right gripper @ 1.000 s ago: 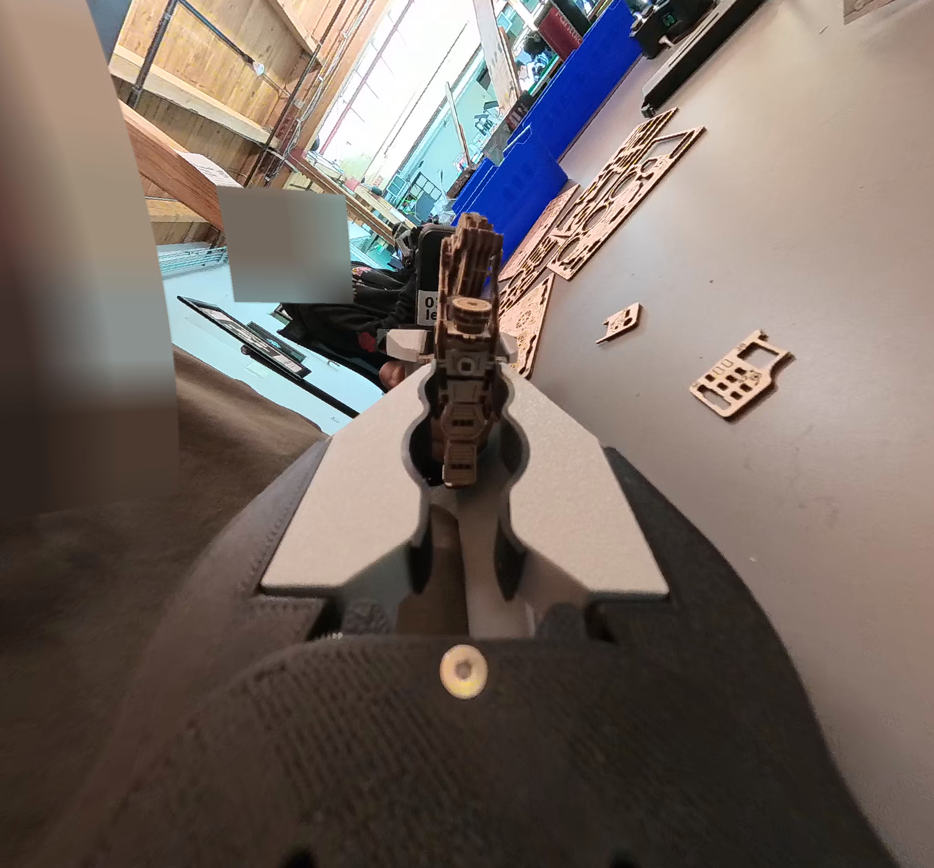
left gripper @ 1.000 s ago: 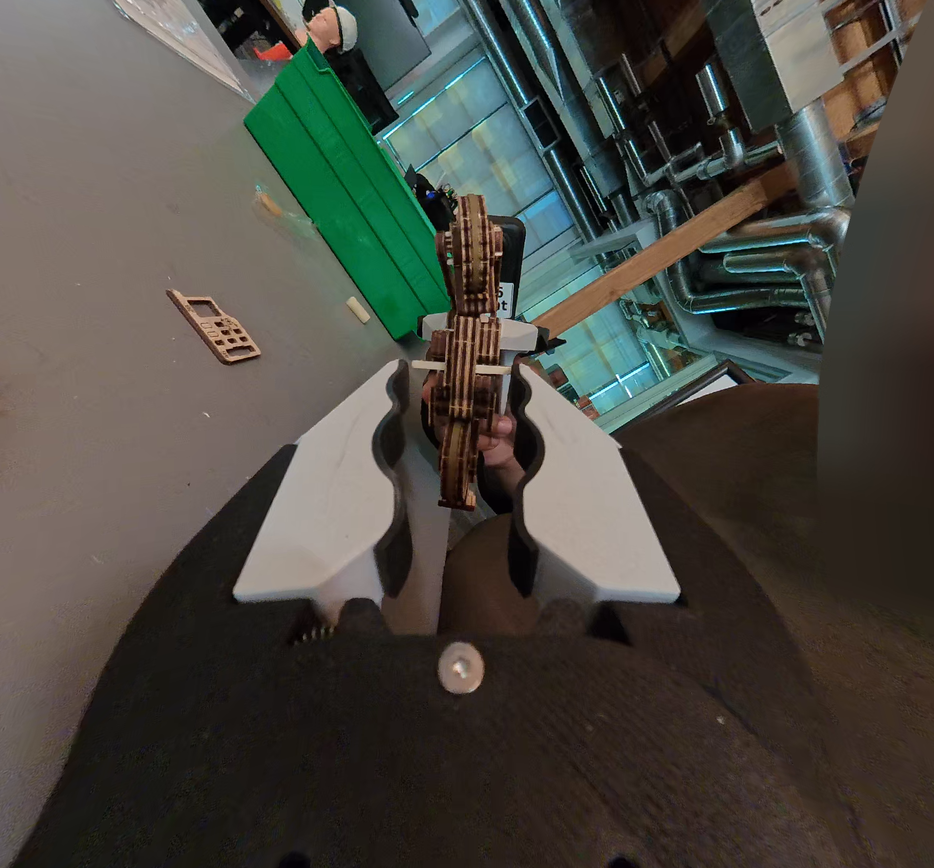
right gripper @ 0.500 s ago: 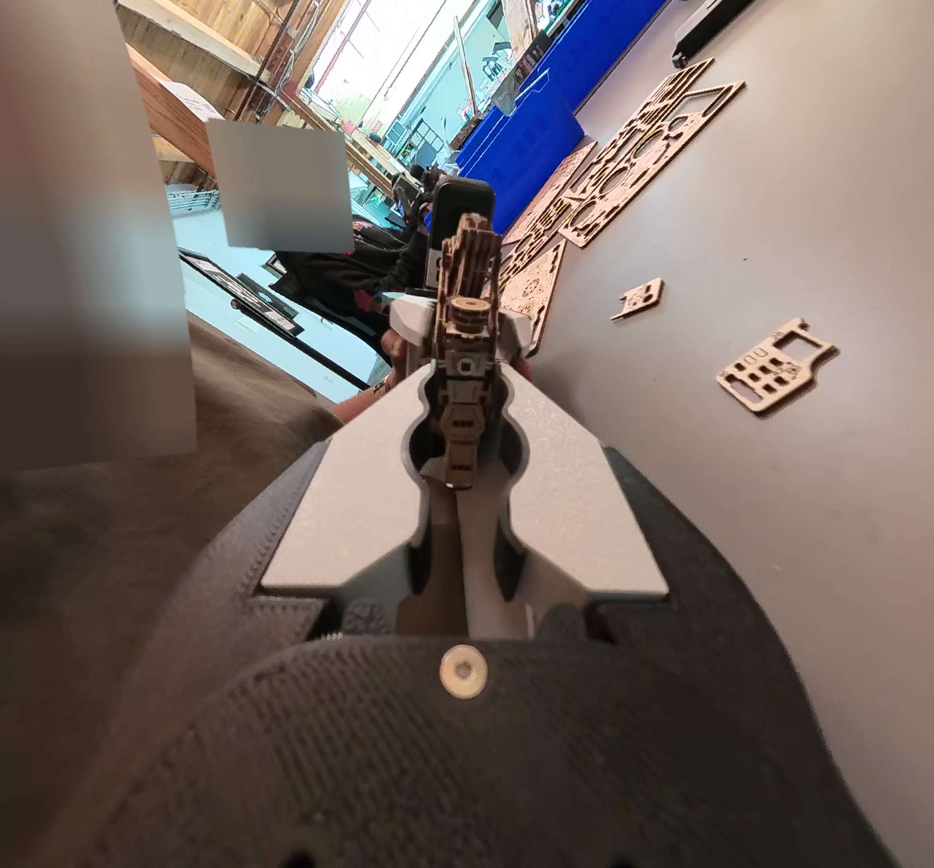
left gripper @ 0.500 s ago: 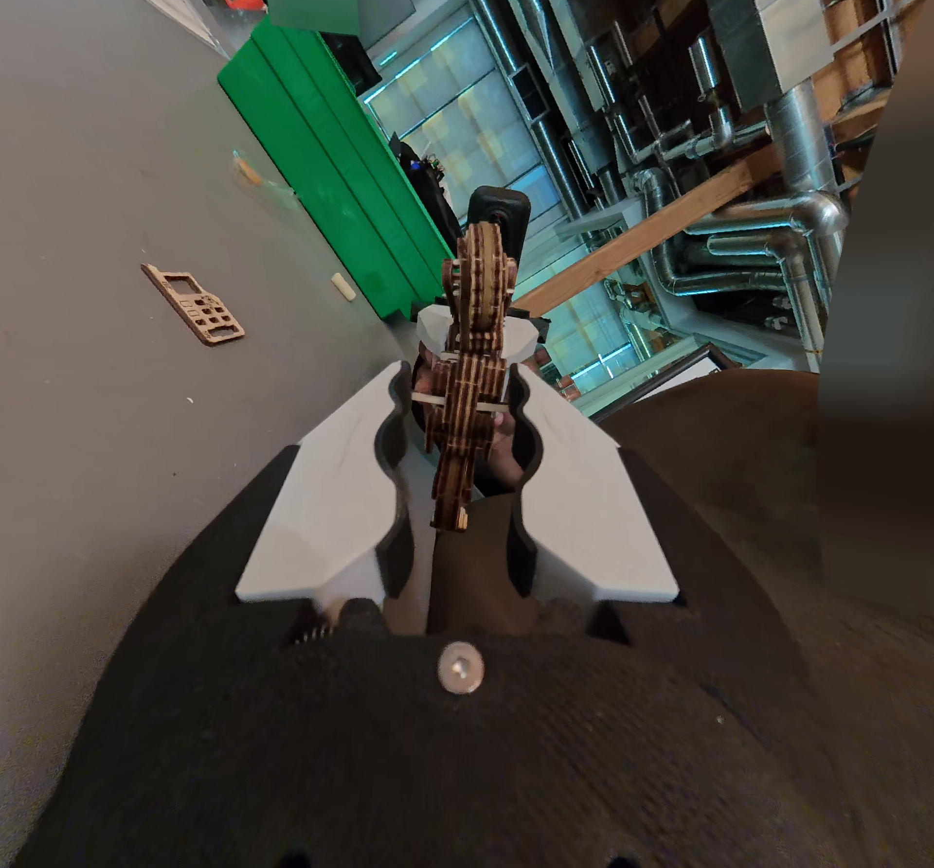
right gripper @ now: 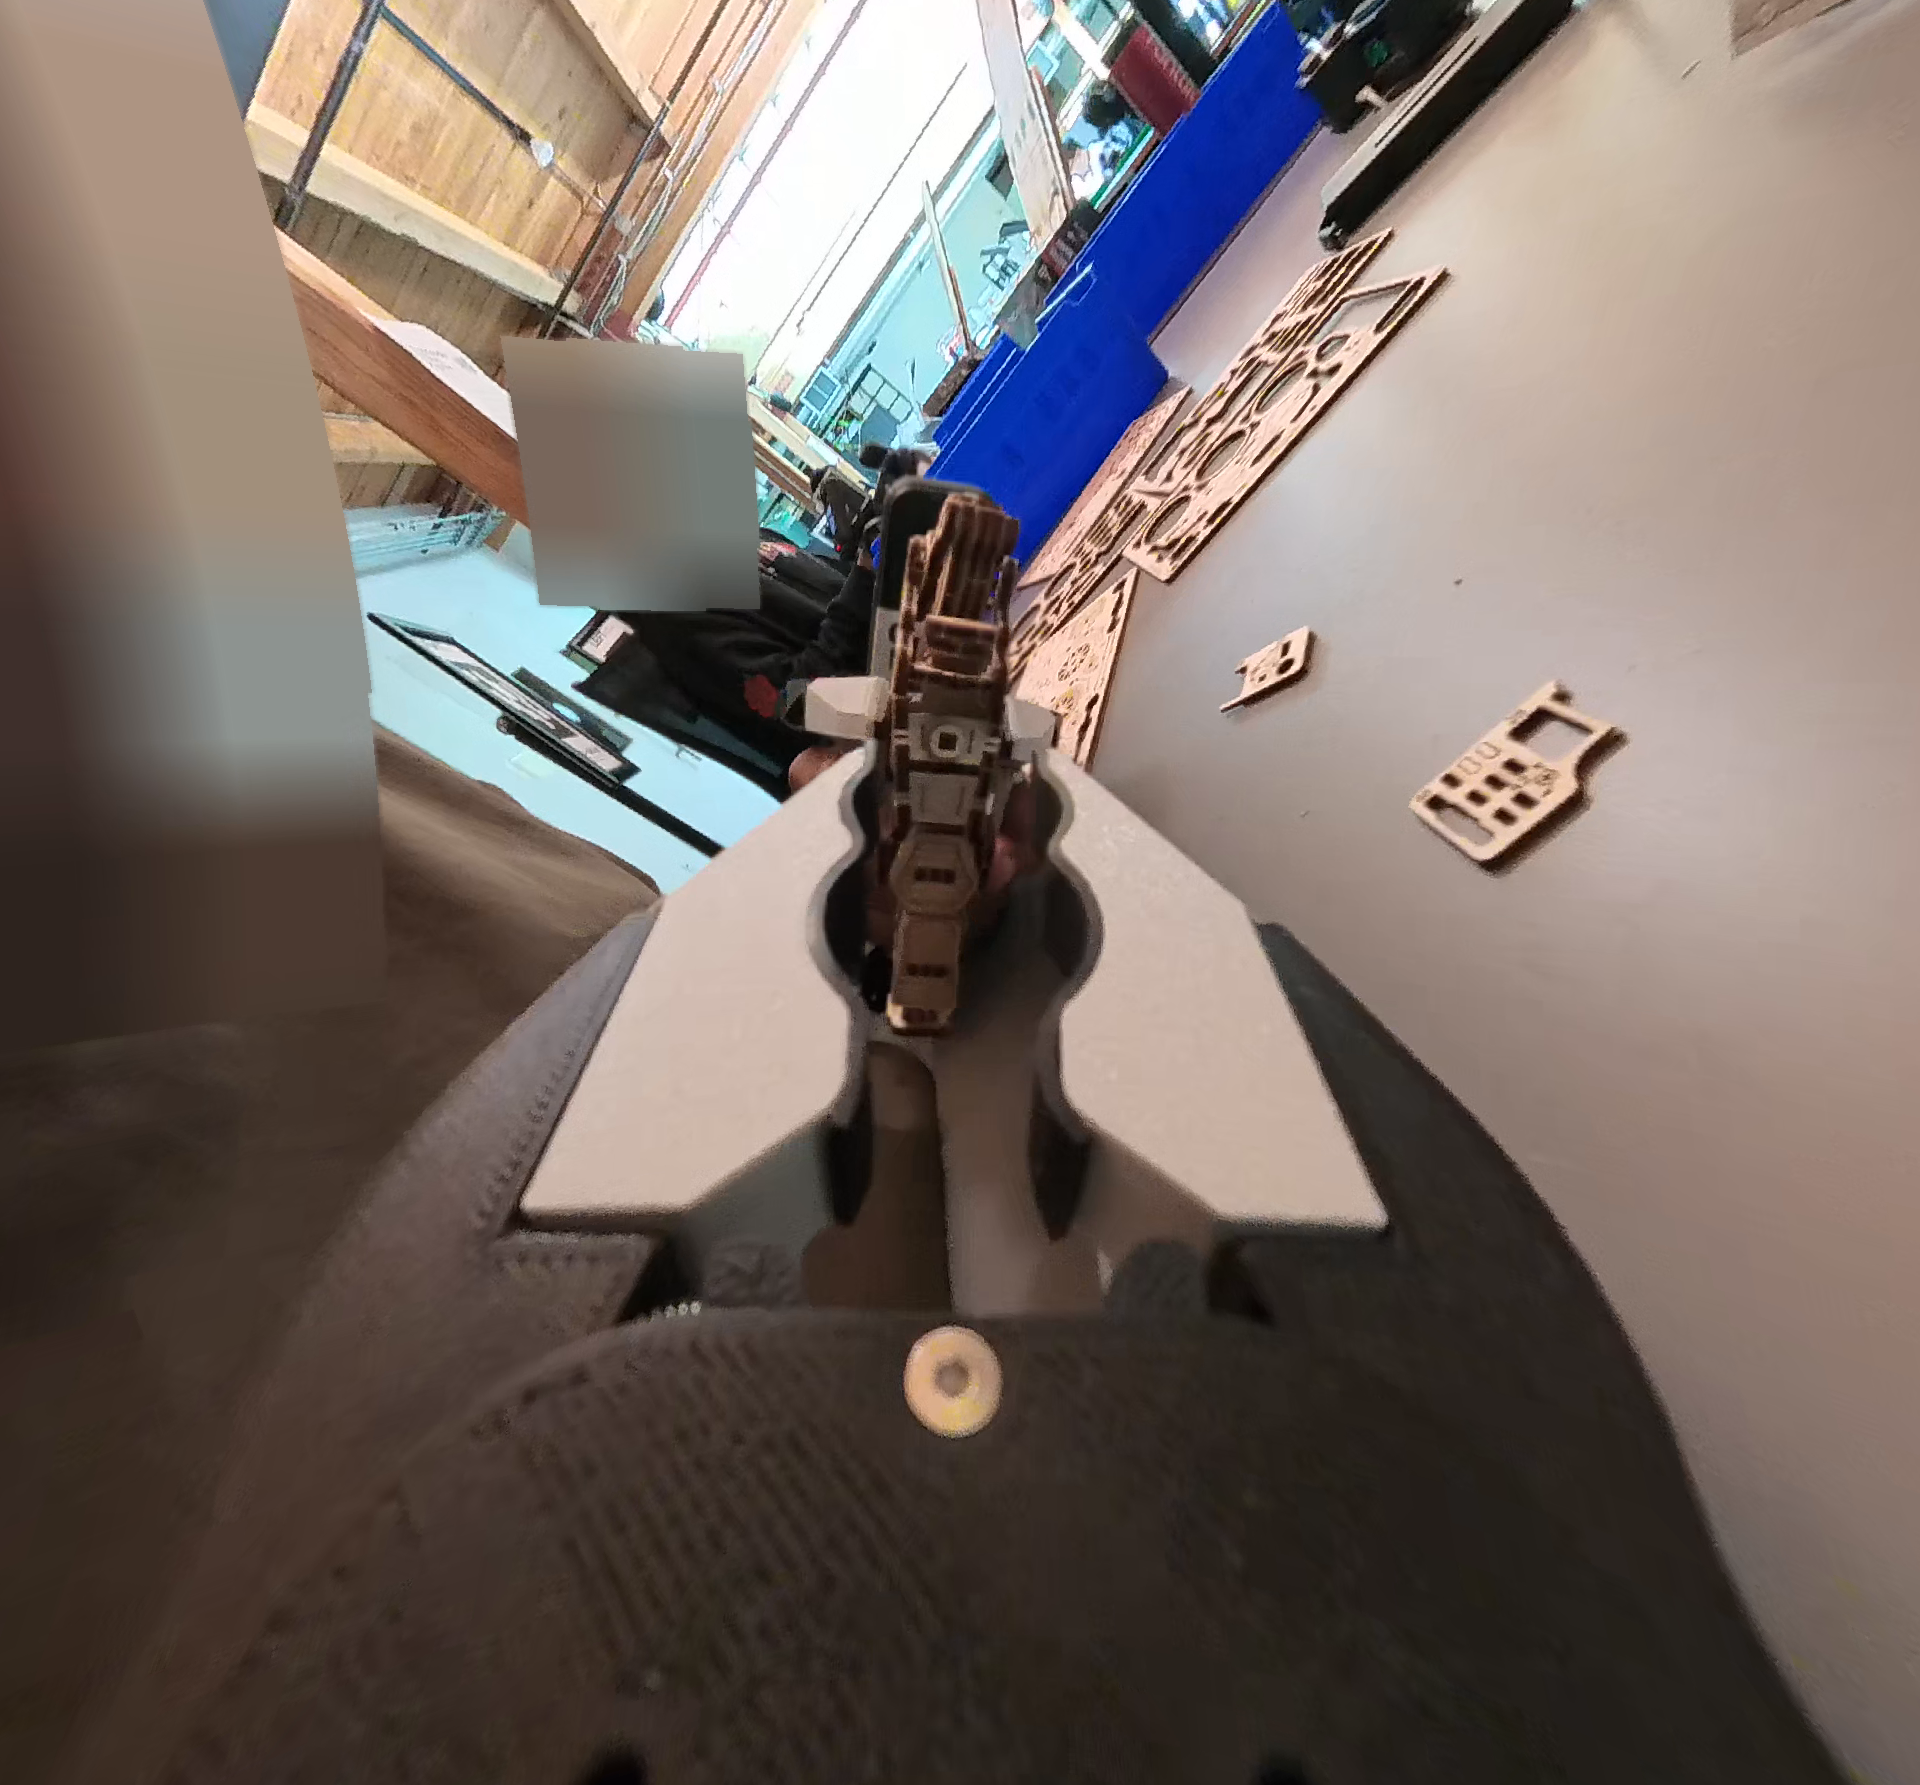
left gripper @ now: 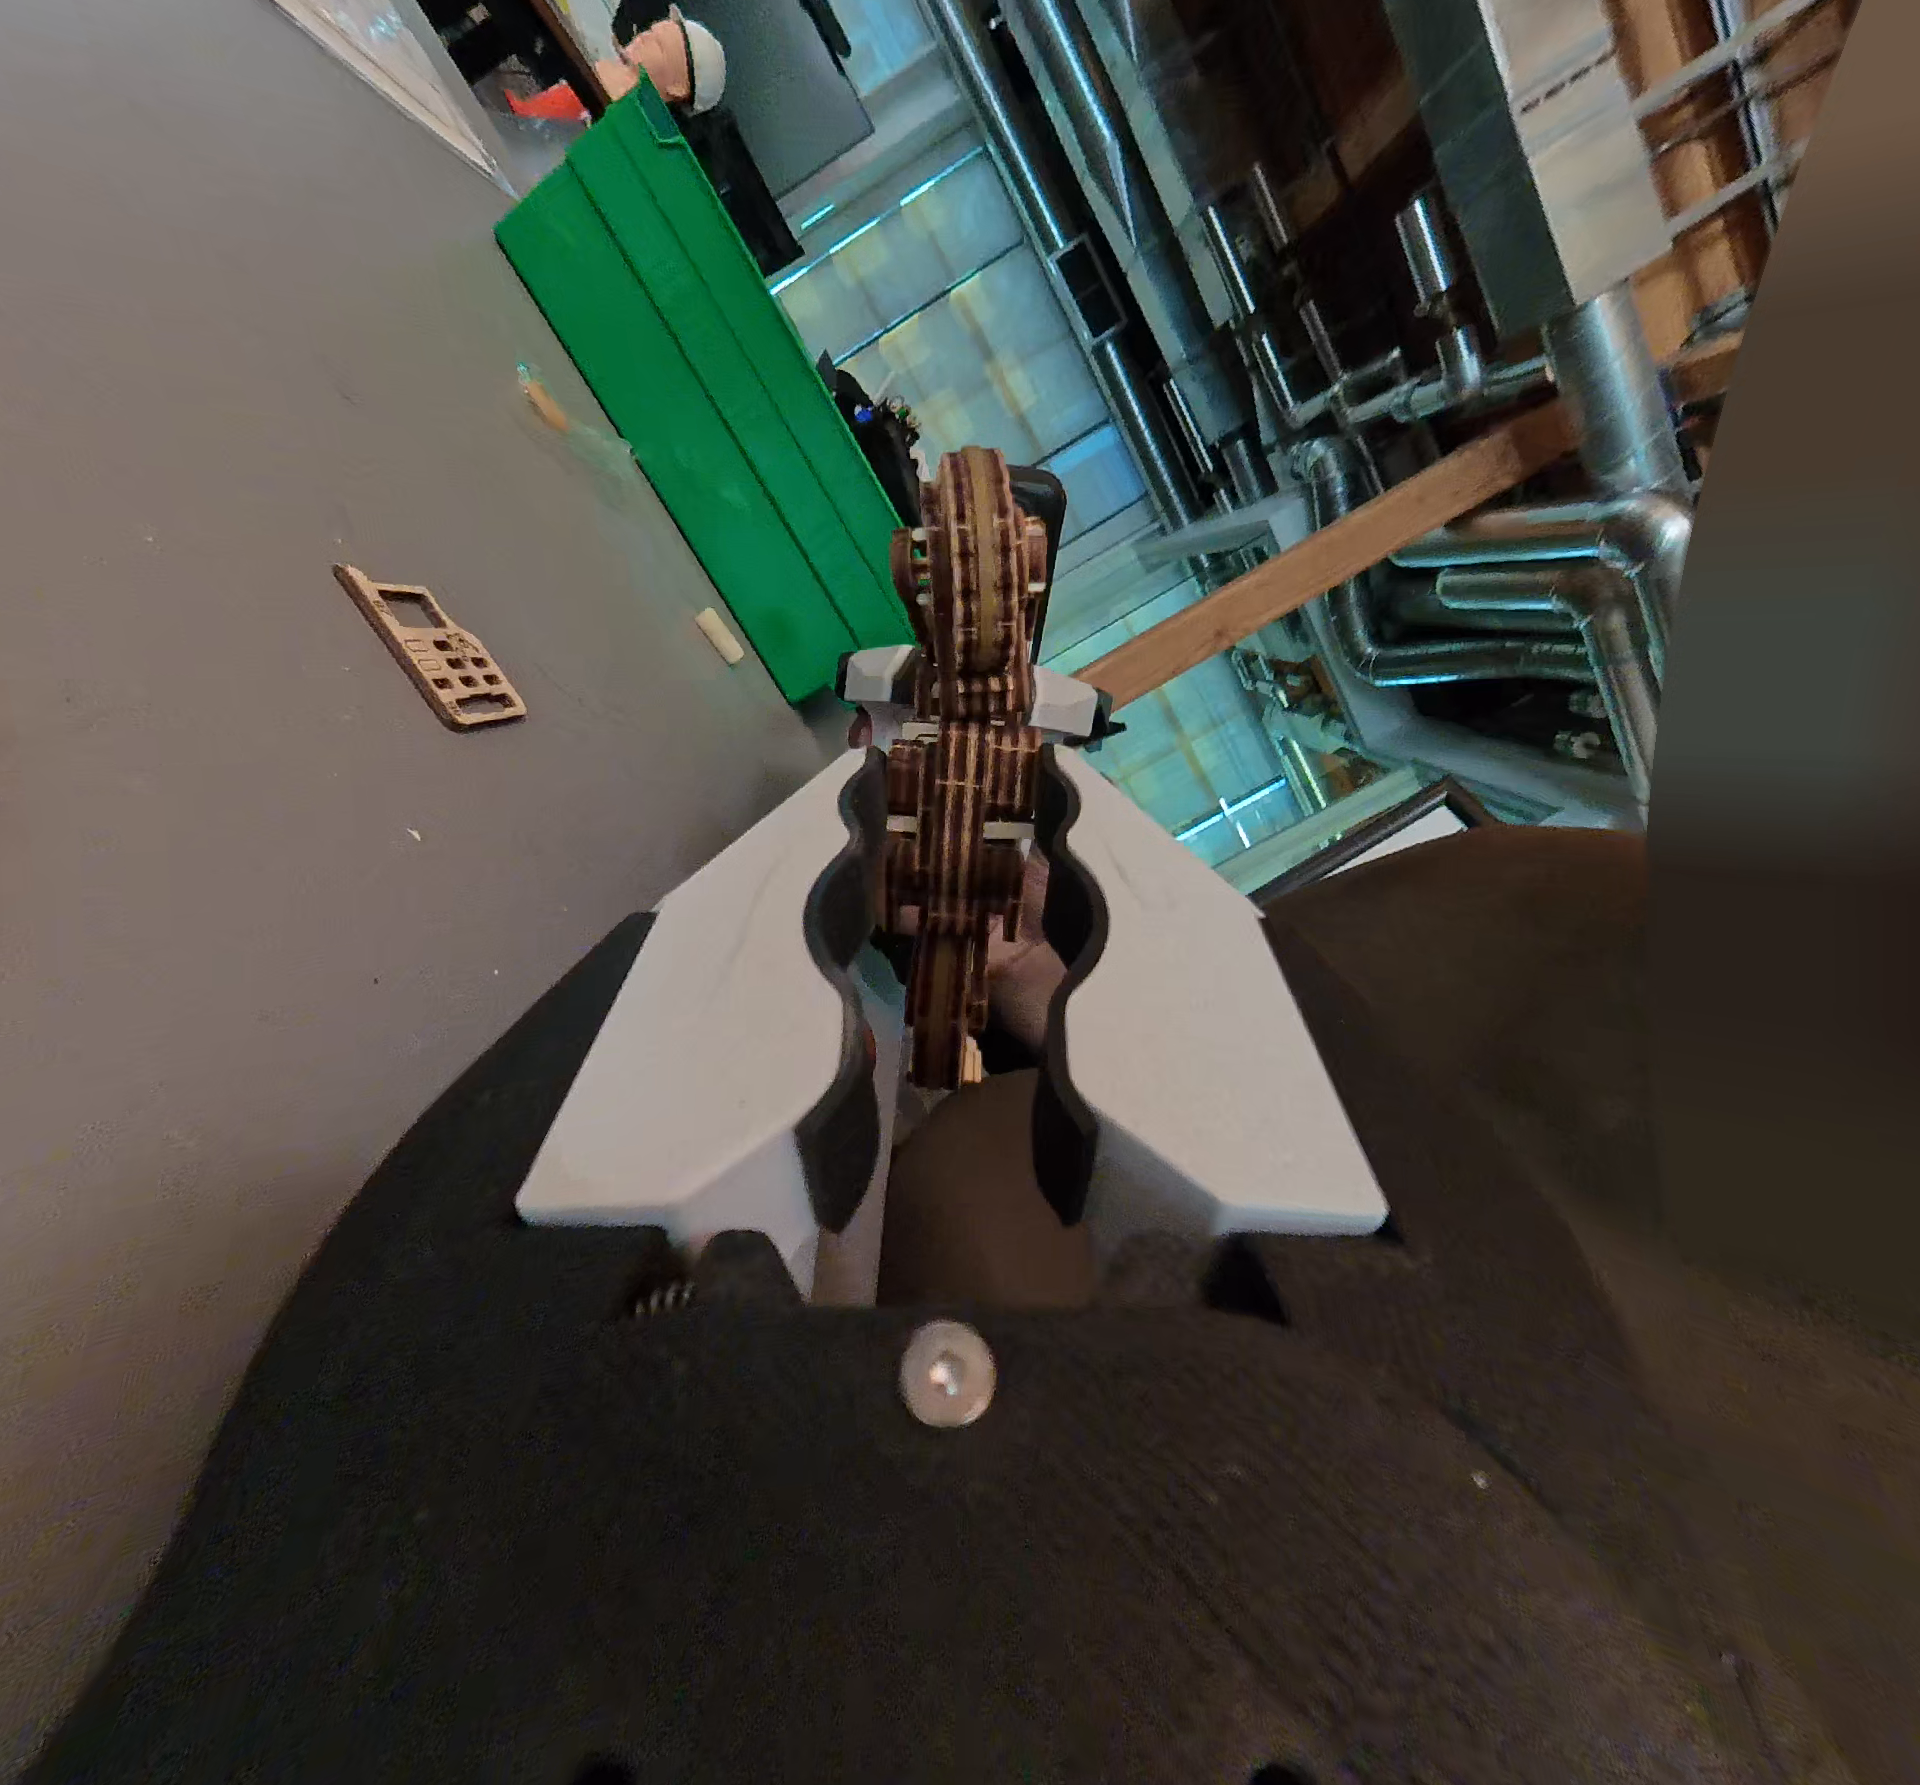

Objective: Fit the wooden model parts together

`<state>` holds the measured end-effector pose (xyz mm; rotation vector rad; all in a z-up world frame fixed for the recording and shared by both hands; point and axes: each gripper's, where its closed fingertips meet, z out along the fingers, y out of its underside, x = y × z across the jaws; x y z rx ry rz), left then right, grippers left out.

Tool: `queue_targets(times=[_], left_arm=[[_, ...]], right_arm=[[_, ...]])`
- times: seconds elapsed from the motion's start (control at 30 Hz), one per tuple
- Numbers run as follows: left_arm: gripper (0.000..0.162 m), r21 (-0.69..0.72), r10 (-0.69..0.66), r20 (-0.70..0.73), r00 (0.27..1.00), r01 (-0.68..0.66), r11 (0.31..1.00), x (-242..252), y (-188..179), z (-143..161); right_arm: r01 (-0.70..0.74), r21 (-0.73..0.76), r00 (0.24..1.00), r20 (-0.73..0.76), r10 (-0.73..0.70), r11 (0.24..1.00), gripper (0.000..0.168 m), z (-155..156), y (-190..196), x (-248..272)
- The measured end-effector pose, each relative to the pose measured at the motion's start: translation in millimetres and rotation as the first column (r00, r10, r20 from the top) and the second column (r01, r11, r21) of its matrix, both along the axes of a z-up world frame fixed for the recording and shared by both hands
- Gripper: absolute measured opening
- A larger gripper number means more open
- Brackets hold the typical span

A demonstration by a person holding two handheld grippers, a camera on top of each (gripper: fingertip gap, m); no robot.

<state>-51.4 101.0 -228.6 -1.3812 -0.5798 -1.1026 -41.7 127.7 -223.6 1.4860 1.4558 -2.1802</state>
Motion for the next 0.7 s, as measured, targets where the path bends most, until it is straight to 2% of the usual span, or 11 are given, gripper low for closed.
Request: queue_targets(times=[0.33, 0.53, 0.7], left_arm=[[0.025, 0.059, 0.062, 0.155, 0.986, -0.072, 0.996, -14.0, -2.2, 4.5], [0.025, 0.063, 0.067, 0.161, 0.985, -0.078, 0.995, -15.4, -2.7, 4.3], [0.025, 0.046, 0.036, 0.124, 0.992, -0.042, 0.998, -7.4, -0.3, 2.7]], right_arm=[[0.036, 0.008, 0.999, -0.032, -0.036, 0.999, 0.032, 0.9, 2.1, -3.0], [0.093, 0.075, 0.992, -0.097, -0.085, 0.993, 0.033, 3.5, 4.3, -5.2], [0.065, 0.063, 0.995, -0.080, -0.060, 0.996, 0.033, 2.3, -5.2, -4.2]])
